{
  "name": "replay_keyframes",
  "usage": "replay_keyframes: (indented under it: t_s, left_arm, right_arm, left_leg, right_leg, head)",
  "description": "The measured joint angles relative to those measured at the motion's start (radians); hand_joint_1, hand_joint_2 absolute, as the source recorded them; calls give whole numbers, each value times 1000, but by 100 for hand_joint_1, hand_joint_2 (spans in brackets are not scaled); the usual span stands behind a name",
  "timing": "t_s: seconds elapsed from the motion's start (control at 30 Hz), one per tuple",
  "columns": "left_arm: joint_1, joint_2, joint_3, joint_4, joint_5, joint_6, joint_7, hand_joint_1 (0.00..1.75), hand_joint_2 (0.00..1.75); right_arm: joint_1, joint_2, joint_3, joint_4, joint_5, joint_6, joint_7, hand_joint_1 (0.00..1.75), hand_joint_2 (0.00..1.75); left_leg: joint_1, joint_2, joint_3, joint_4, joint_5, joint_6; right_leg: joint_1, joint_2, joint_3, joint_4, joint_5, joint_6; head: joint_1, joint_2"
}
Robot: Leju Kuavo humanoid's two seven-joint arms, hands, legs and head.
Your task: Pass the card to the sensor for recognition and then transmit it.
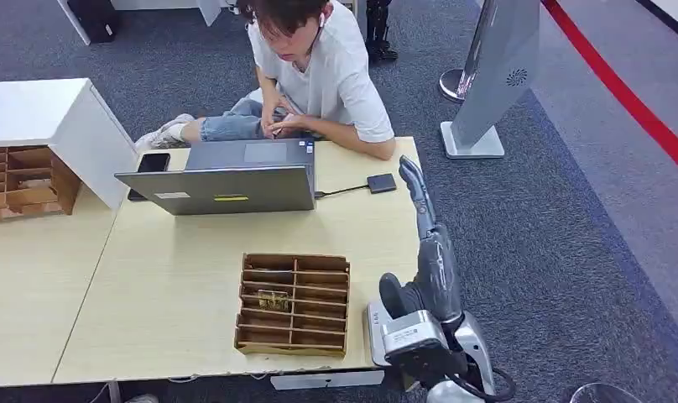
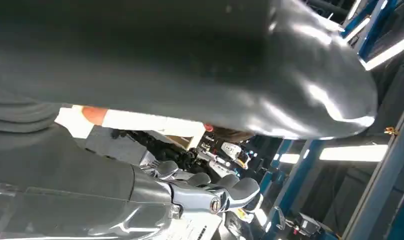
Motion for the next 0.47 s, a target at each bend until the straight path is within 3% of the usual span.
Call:
replay_keyframes:
  t_s: [0.13, 0.2, 0.3, 0.37, 0.47]
  left_arm:
    - [0, 0, 0, 0, 0, 0, 0, 0, 0]
    - [1, 0, 2, 0, 16, 8, -4, 0, 0]
    - [6, 0, 17, 0, 48, 26, -26, 0, 0]
    - [10, 0, 32, 0, 72, 41, -39, 0, 0]
    - [11, 0, 59, 0, 113, 60, -50, 0, 0]
  right_arm:
    - [0, -2, 0, -3, -4, 1, -2, 0, 0]
    - [14, -5, -2, -12, -92, 23, -39, 0, 0]
    - [73, -25, -14, -42, -330, 102, -142, 0, 0]
    - [121, -46, -32, -60, -497, 192, -216, 0, 0]
    - [182, -71, -56, -76, -631, 306, -268, 0, 0]
  left_leg:
    - [0, 0, 0, 0, 0, 0]
    - [0, 0, 0, 0, 0, 0]
    - [0, -1, 0, 0, 0, 0]
    - [0, -1, 0, 0, -1, 0]
    - [0, -1, 0, 0, -1, 1]
  right_leg:
    - [0, 0, 0, 0, 0, 0]
    - [0, 0, 0, 0, 0, 0]
    - [0, -1, 0, 0, 0, 0]
    - [0, -1, 0, 0, 0, 0]
    - [0, 0, 0, 0, -1, 0]
  head:
    - [0, 0]
    - [0, 0]
    - [0, 0]
    - [0, 0]
    - [0, 0]
